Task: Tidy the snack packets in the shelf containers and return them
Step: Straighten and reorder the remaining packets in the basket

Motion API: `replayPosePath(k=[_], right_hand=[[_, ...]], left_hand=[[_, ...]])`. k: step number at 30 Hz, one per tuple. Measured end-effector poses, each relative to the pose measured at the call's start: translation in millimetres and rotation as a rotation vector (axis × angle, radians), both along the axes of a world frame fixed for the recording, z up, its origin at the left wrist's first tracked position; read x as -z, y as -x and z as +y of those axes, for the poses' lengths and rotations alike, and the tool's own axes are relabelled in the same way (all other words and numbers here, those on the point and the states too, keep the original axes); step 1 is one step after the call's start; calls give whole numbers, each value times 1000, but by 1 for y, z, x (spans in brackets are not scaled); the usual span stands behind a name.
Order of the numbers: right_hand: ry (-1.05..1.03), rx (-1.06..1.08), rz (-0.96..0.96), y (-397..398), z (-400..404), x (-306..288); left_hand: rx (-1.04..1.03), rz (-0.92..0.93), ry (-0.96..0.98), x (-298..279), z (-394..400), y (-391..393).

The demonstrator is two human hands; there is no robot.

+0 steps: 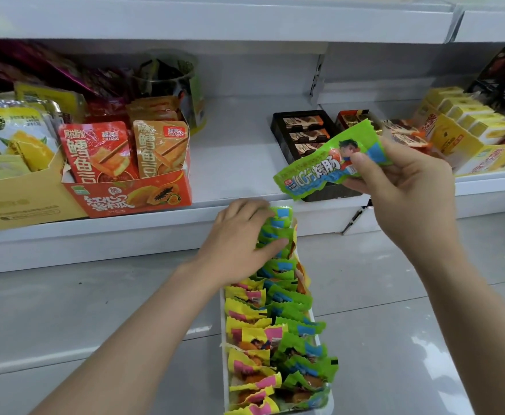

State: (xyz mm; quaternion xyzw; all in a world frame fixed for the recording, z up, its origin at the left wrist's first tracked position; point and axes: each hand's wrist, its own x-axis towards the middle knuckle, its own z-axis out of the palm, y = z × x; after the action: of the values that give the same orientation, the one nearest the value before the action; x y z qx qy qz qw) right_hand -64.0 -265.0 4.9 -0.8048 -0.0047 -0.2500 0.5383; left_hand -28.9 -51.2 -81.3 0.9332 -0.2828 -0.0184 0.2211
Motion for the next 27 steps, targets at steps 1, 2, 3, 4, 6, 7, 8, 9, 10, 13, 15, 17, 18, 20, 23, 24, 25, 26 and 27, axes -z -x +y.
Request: replayPosePath(k=[1,2,3,4,6,7,8,9,10,13,15,17,18,20,23,24,25,26,27], right_hand=[[13,-7,-1,-1,0,0],[21,-16,-1,-1,0,1],[25,-27,4,-1,0,3],[29,-40,13,0,1,4],[43,-87,24,1,2,6],[53,-109,30,1,2,7],[65,-129,41,0,2,7],[83,-150,59,-2,2,8],[103,-172,87,-5,3,8],[249,-214,207,-18,5,12],[373,-248,289,-27,10,16],[414,-296,362,-35,17,19],[462,-315,385,-39,21,21],[608,-330,419,-45,30,30],[741,-207,459,-46,40,45],[757,-134,452,-45,42,47],[758,-65,431,-44,43,47],[750,-16,411,-43,45,47],[748,8,413,-43,48,46]], left_hand=[[7,1,21,0,2,1],[10,4,34,1,3,3],[8,13,53,1,6,6],[5,25,76,2,8,8],[18,41,109,3,12,15],[34,41,112,4,14,18],[47,38,115,5,16,20],[52,36,125,6,19,22],[51,36,139,7,22,23],[57,45,151,7,23,23],[58,46,154,7,23,22],[58,51,158,7,22,23],[58,54,162,7,22,23],[59,56,165,8,23,23],[62,54,165,8,24,25],[64,54,164,9,23,25],[64,50,166,9,23,26],[62,46,169,10,23,26],[59,45,171,10,23,26]])
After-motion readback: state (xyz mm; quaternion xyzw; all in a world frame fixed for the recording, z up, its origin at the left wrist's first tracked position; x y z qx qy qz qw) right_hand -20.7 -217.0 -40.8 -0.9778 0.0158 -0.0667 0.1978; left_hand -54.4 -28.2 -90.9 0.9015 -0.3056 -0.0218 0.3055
